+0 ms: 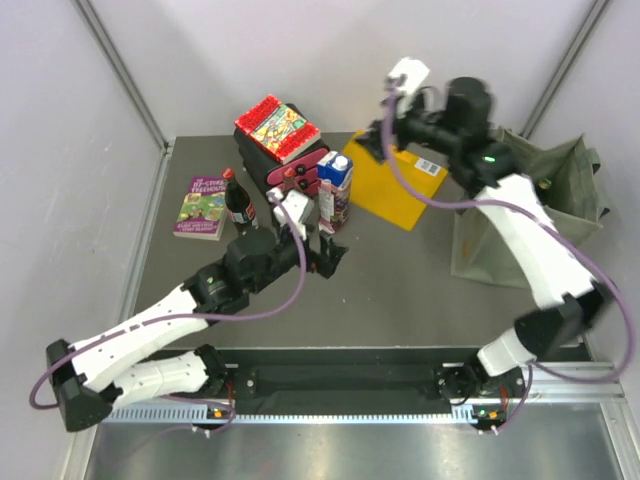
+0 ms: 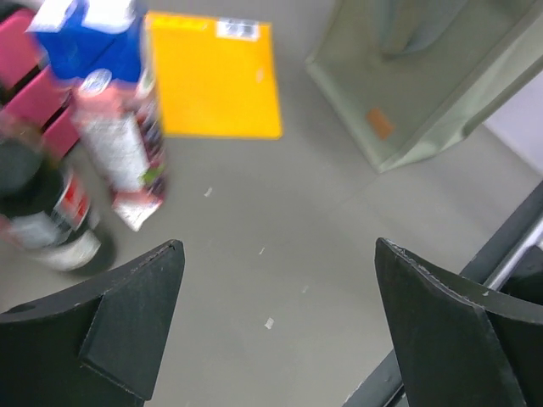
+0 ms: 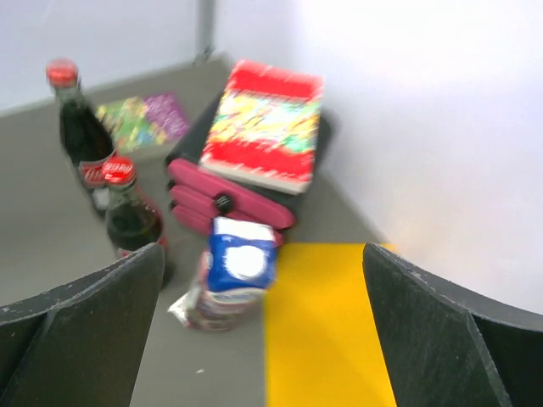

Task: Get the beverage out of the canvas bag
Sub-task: Place the drink at the center of the board, then take out the drink from the canvas bag.

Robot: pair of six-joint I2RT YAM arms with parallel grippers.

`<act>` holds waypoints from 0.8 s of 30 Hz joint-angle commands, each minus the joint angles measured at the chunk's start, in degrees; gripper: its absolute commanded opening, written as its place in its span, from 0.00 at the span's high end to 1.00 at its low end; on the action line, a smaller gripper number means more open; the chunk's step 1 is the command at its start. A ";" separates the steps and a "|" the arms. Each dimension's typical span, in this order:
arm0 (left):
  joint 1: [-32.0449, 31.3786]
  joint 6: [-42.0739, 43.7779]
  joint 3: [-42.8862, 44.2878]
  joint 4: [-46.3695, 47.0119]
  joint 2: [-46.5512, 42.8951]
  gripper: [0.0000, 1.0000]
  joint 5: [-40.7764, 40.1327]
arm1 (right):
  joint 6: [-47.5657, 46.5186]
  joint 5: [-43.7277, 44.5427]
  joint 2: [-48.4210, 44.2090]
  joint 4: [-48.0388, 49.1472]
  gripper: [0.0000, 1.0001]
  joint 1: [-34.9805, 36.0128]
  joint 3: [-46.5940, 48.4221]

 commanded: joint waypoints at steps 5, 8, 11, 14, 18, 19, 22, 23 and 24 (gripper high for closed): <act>0.78 -8.37 18.44 6.70 19.87 0.01 10.79 | 4.17 -2.89 -22.65 -3.05 0.00 -21.70 -9.39; 2.00 -13.19 27.15 6.34 28.22 0.01 17.47 | 3.92 -3.24 -27.31 -8.15 0.01 -31.55 -12.30; 3.67 -19.52 35.41 6.87 36.13 0.03 23.71 | 4.62 -3.15 -30.48 -13.77 0.10 -40.07 -14.23; 4.29 -24.54 45.33 5.83 44.39 0.05 29.42 | 3.75 -3.59 -31.89 -19.84 0.26 -49.04 -15.02; 4.21 -29.36 58.52 1.09 54.26 0.08 35.49 | 0.15 -5.00 -31.54 -26.35 0.51 -61.68 -15.47; 4.21 -30.08 61.68 0.64 57.06 0.09 36.81 | -2.04 -5.17 -31.19 -28.62 0.58 -63.28 -15.55; 4.03 -32.89 65.12 -0.16 60.68 0.11 37.96 | -5.82 -7.01 -29.26 -32.32 0.62 -68.74 -15.47; 3.94 -33.42 65.57 -0.16 61.22 0.11 38.05 | -7.06 -8.15 -28.73 -33.29 0.63 -69.53 -15.03; 3.86 -34.38 66.01 -0.07 61.74 0.11 38.23 | -8.20 -8.42 -27.77 -34.26 0.63 -70.24 -14.85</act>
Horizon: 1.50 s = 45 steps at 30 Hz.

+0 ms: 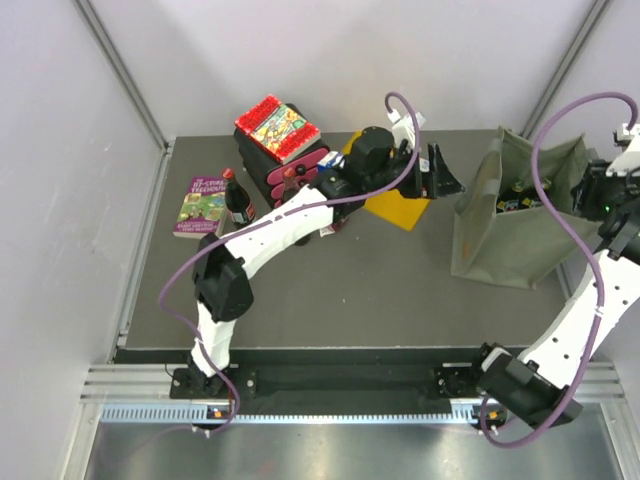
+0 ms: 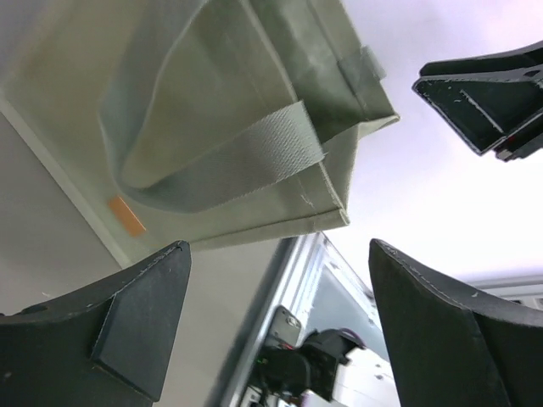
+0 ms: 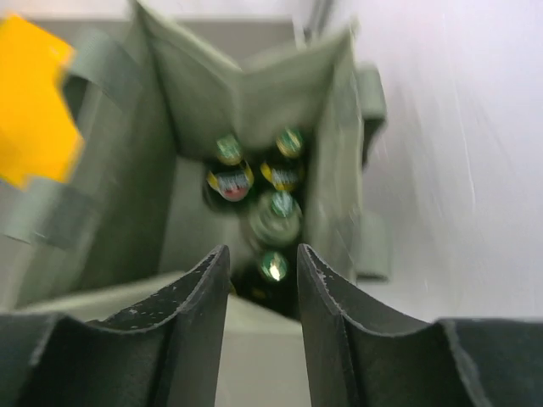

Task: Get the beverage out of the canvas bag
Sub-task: Take out the drink from the canvas bag.

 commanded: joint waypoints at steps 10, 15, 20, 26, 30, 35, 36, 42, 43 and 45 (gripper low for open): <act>-3.13 -7.67 10.90 -0.36 7.61 0.12 2.97 | -17.62 -9.63 8.46 -12.02 0.66 -3.73 1.32; -4.27 -6.88 15.11 -1.75 11.39 0.12 0.25 | -25.02 -12.10 10.49 -19.30 0.68 -3.73 2.73; -5.68 -4.69 19.69 -4.65 13.86 0.13 -2.04 | -32.49 -12.36 8.56 -22.74 0.76 -3.73 0.02; -8.31 5.50 22.51 -13.09 15.18 0.14 -6.87 | -36.01 -11.05 4.69 -23.80 0.83 -3.73 -3.68; -9.72 11.22 22.33 -15.12 14.83 0.14 -8.02 | -39.44 -10.96 1.71 -24.86 0.84 -3.73 -6.93; -10.07 12.19 23.56 -14.50 15.44 0.14 -8.81 | -41.47 -11.39 -0.32 -25.21 0.83 -3.73 -10.62; -10.07 12.11 24.34 -14.42 15.96 0.14 -8.73 | -41.90 -11.48 -0.67 -25.21 0.83 -3.73 -10.98; -10.25 11.75 24.88 -13.01 16.58 0.14 -8.28 | -41.99 -12.27 -0.76 -24.68 0.82 -3.73 -11.68; -10.25 11.75 24.79 -12.66 16.58 0.14 -8.02 | -42.26 -12.36 -0.50 -25.03 0.82 -3.82 -11.60; -10.25 12.10 24.44 -11.09 15.89 0.14 -7.93 | -42.87 -12.36 0.03 -25.56 0.82 -3.73 -11.86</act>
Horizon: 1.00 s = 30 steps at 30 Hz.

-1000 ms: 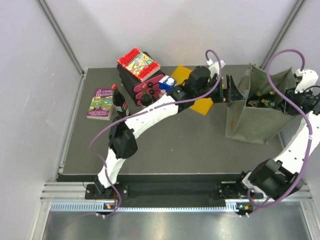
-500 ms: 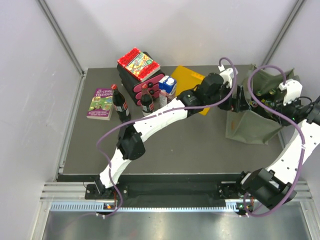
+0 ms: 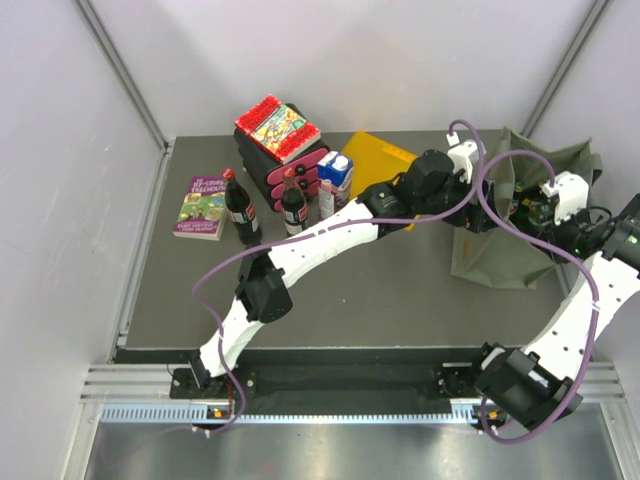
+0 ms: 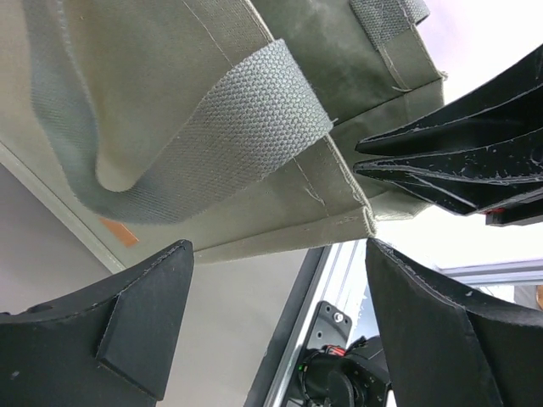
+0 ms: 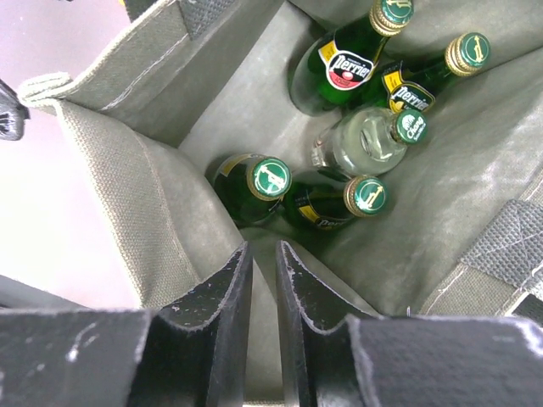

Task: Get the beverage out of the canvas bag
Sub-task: Take out the drink from the canvas bag.

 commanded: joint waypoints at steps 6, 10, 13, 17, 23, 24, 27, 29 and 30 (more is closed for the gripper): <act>-0.22 1.68 1.75 5.64 -1.70 0.12 -1.80 | -0.69 -2.18 0.05 -3.22 0.80 -0.26 -2.67; -0.22 1.33 2.10 8.53 -1.61 0.12 -2.06 | 0.11 -2.71 0.93 -2.69 0.80 -0.35 -2.14; -0.22 1.77 2.72 9.41 -1.52 0.12 -3.38 | 0.11 -3.50 1.54 -2.69 0.79 -0.35 -2.40; -0.30 1.42 2.63 11.52 -1.44 0.12 -5.22 | -0.77 -4.47 0.67 -2.52 0.78 -0.26 -3.72; -0.39 -0.07 4.38 14.25 1.46 0.12 -6.46 | -2.96 -4.82 -0.56 -2.78 0.78 -0.35 -5.57; -0.57 -0.34 4.91 14.69 1.90 0.12 -6.37 | -3.05 -4.99 -0.57 -2.69 0.77 -0.35 -5.83; -1.27 -0.34 5.53 16.53 2.61 0.12 -6.63 | -3.32 -5.43 -0.92 -2.60 0.77 -0.35 -6.36; -1.62 -0.43 6.05 17.41 3.39 0.12 -6.63 | -3.15 -5.87 -0.92 -2.43 0.76 -0.35 -6.27; -1.71 -0.43 6.32 17.76 3.75 0.12 -6.63 | -2.88 -6.57 -1.00 -2.34 0.76 -0.26 -5.92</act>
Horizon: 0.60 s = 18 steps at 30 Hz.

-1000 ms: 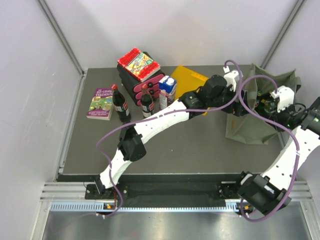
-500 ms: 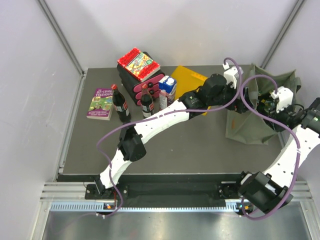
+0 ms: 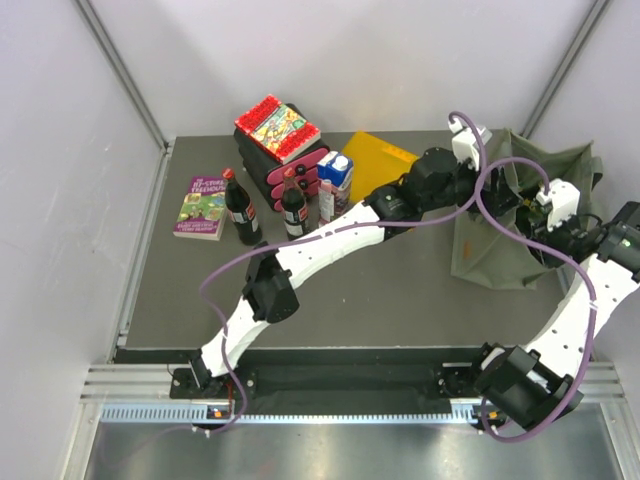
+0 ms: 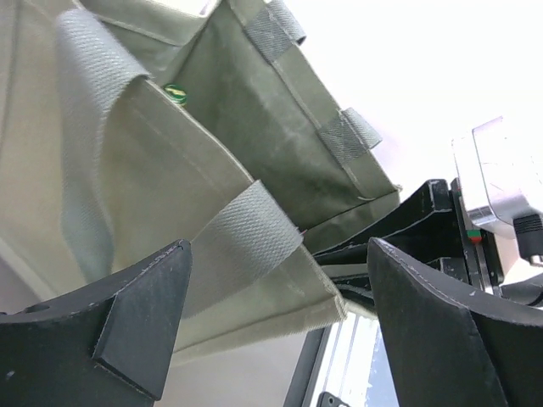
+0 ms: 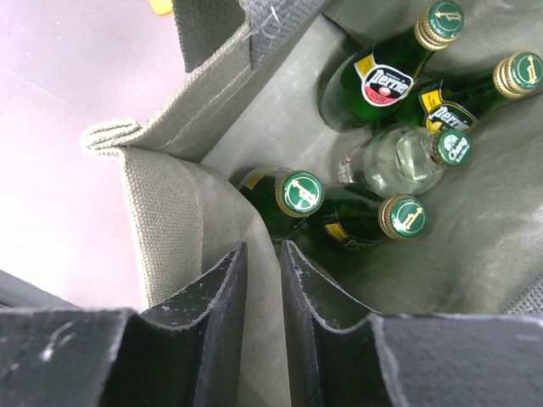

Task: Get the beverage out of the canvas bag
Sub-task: Take out the drink from the canvas bag.

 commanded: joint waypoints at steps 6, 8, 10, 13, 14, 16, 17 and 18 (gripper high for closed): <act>-2.26 0.64 3.86 5.11 3.65 0.12 -0.90 | 2.22 -3.39 0.22 -2.58 0.74 -0.26 0.65; -2.88 2.14 4.03 3.79 4.35 0.15 -1.61 | 2.93 -3.57 0.40 -2.49 0.73 -0.26 0.38; -3.66 4.77 4.73 1.35 4.97 0.21 -2.57 | 3.89 -3.74 0.31 -2.05 0.73 -0.26 0.12; -3.93 6.71 4.30 -0.95 4.88 0.40 -3.98 | 5.29 -3.83 0.31 -1.35 0.73 -0.35 0.03; -3.93 7.15 4.12 -2.18 4.80 0.52 -4.24 | 5.91 -3.75 0.22 -0.91 0.73 -0.35 0.03; -3.93 8.47 3.59 -2.71 4.27 0.65 -4.69 | 8.71 -3.31 0.31 0.76 0.73 -0.26 0.47; -3.93 8.82 3.59 -2.89 4.01 0.70 -4.60 | 10.47 -2.96 0.40 1.81 0.73 -0.35 1.25; -3.93 9.43 3.50 -2.89 3.74 0.82 -4.25 | 12.66 -2.17 0.49 4.34 0.73 -0.26 1.96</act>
